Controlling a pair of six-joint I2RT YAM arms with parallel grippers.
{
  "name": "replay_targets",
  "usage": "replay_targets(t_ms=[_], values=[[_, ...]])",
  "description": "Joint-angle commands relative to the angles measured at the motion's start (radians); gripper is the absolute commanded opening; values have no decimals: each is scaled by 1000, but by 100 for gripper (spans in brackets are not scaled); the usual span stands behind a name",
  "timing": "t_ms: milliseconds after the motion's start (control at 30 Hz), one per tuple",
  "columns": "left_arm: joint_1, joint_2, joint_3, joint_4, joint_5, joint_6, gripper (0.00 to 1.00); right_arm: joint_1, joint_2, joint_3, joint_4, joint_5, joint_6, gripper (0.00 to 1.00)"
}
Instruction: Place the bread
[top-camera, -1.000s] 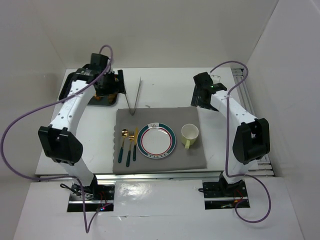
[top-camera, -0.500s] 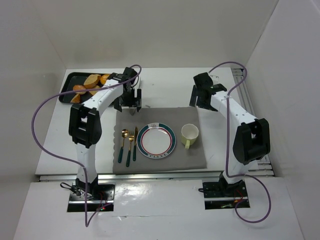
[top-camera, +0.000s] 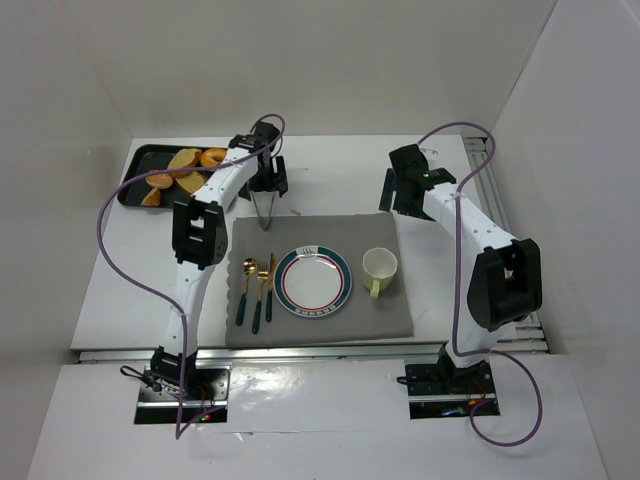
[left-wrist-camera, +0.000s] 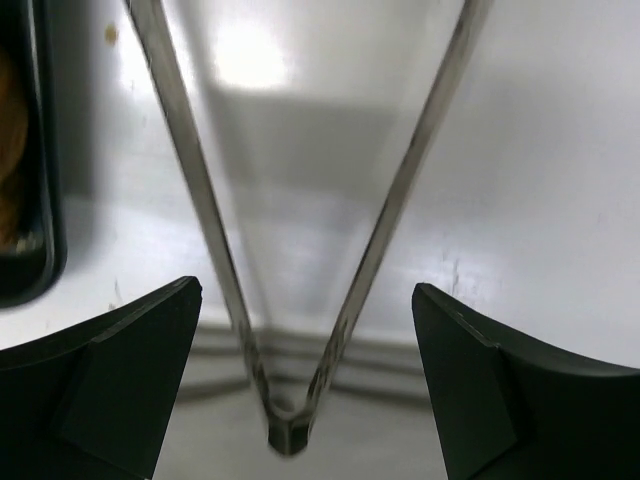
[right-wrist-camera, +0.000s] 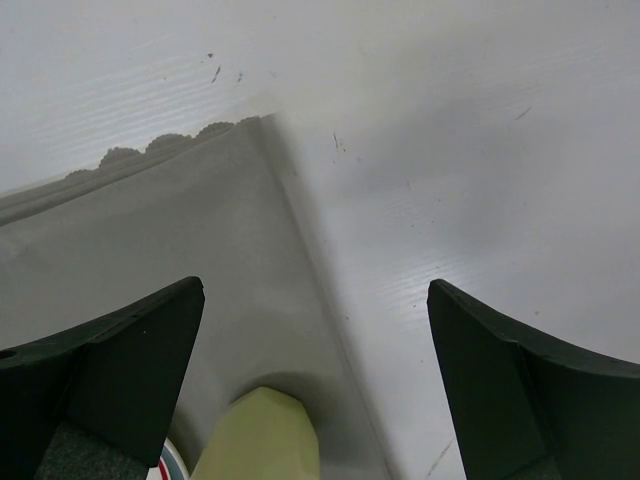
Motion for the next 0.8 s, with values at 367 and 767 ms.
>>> replay_targets(t_ms=[367,767], values=[[51,146,158,30,5,40,100,-15,-37,-12,30,-15,-2,100],[22,5,148,107,63,135,28,-15,-35,7,30,-15,-2,100]])
